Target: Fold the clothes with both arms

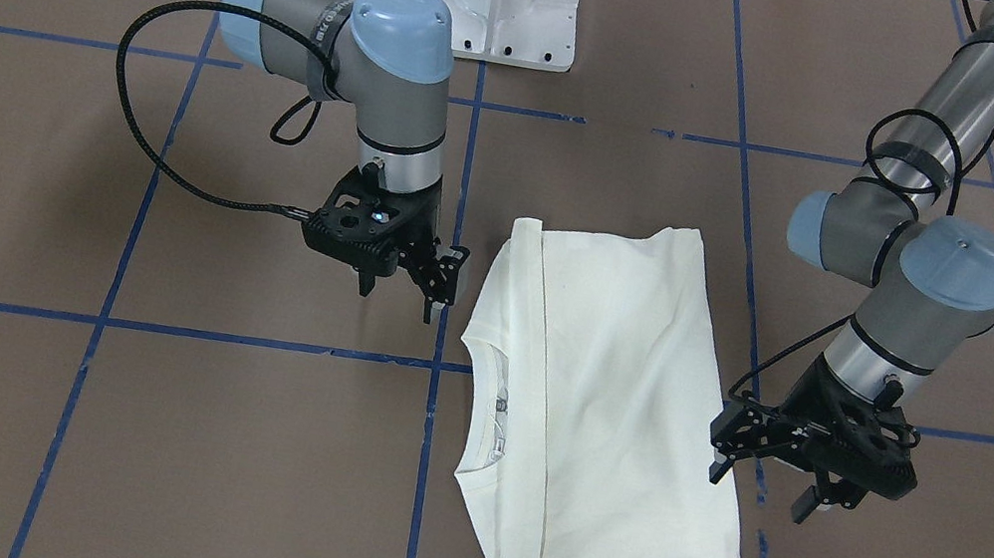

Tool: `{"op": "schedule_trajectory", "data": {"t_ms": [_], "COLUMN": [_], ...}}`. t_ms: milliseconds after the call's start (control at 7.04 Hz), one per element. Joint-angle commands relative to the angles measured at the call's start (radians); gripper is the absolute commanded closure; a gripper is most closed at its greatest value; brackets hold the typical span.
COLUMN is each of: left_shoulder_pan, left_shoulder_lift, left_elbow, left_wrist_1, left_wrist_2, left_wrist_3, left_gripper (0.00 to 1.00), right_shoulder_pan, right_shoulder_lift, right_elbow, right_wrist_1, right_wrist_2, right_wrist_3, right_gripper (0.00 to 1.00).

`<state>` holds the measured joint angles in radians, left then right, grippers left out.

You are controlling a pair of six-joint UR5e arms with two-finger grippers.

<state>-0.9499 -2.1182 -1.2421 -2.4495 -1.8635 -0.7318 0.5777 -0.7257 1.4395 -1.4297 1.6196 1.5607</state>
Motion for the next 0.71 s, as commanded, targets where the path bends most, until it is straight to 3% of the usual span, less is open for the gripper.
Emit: {"op": "schedule_trajectory", "data": {"t_ms": [0, 568], "left_shoulder_pan": [-0.033, -0.041], "left_shoulder_lift": [0.02, 0.026], "left_elbow": [0.003, 0.003], "left_wrist_1": [0.003, -0.005], "left_wrist_2": [-0.005, -0.006], "left_wrist_3": [0.084, 0.084], "left_gripper": [0.0, 0.0], "right_shoulder_pan": [-0.048, -0.108], "right_shoulder_lift": [0.122, 0.155], "right_elbow": [-0.231, -0.303], "right_wrist_1": [0.121, 0.118], "right_wrist_2": [-0.055, -0.099], "right_wrist_3": [0.061, 0.039], "right_gripper": [0.44, 0.59]}}
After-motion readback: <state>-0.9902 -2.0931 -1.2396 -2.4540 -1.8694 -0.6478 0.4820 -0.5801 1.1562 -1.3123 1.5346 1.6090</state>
